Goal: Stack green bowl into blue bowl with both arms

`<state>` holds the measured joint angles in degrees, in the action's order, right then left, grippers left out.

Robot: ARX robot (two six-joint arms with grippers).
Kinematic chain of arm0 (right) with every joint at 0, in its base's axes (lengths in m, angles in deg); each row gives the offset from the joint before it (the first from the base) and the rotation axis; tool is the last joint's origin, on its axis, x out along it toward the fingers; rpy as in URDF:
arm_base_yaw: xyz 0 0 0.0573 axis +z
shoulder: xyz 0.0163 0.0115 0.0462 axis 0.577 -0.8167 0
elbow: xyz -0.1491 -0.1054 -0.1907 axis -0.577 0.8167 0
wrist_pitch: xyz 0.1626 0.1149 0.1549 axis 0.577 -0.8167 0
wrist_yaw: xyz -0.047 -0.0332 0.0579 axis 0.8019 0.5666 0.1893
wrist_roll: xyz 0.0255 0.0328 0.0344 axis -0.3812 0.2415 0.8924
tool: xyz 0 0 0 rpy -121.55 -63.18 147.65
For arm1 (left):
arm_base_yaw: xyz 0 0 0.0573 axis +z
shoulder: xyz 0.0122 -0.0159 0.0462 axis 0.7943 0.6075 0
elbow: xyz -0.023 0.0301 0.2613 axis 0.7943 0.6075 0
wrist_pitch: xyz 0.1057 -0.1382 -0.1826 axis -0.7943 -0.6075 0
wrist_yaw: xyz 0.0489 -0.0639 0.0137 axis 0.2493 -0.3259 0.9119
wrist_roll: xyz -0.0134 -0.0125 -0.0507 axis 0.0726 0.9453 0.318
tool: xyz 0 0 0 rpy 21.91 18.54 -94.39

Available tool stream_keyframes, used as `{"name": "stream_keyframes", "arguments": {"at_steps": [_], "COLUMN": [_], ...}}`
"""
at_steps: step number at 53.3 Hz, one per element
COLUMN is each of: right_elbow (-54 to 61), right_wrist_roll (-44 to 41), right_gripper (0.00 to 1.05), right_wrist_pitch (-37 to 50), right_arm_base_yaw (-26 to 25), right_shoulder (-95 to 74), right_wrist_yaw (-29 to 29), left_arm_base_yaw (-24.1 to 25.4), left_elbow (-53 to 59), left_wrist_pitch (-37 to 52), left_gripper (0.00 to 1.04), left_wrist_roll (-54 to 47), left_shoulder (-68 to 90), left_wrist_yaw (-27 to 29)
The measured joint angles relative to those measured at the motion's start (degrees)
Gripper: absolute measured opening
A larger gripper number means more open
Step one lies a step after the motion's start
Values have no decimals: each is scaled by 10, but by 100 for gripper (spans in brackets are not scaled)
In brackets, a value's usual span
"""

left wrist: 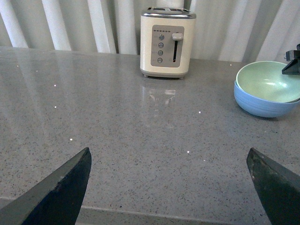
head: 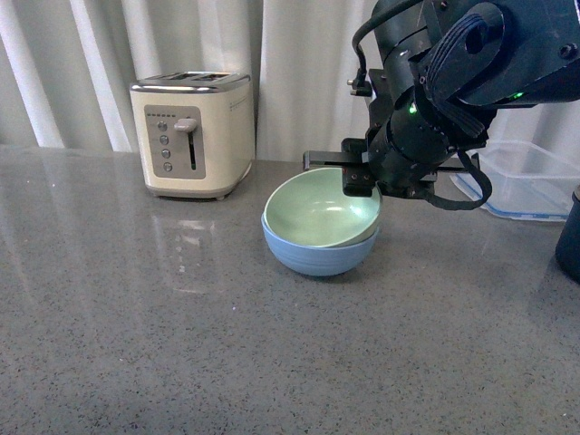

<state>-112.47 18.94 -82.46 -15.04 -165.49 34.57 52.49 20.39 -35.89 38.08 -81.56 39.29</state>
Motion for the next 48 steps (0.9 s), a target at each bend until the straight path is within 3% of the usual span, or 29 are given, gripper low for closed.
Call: {"name": "stream_keyframes", "arguments": {"at_steps": [7, 12, 15, 18, 21, 26, 38, 48], "right_elbow": [39, 128, 161, 225, 297, 422, 579, 671], "right_wrist_roll": [22, 48, 49, -7, -59, -97, -116, -120], "right_gripper": [47, 69, 78, 67, 56, 37, 2, 1], "right_wrist_pitch": [42, 147, 198, 337, 428, 509, 563, 583], "right_arm_base_yaw": [-4, -18, -23, -26, -36, -61, -98, -119], "right_shoulder": [33, 112, 153, 188, 219, 271, 360, 429], "right_wrist_yaw": [-36, -112, -97, 13, 49, 38, 5, -21], "left_arm_base_yaw": [0, 0, 0, 0, 0, 0, 0, 0], "left_elbow": [0, 0, 0, 0, 0, 0, 0, 0], "left_wrist_pitch": [0, 0, 0, 0, 0, 0, 0, 0], "left_gripper": [98, 98, 98, 98, 98, 98, 98, 98], "left_wrist_roll": [0, 0, 0, 0, 0, 0, 0, 0], "left_shoulder": [0, 0, 0, 0, 0, 0, 0, 0], "left_wrist_yaw": [0, 0, 0, 0, 0, 0, 0, 0]}}
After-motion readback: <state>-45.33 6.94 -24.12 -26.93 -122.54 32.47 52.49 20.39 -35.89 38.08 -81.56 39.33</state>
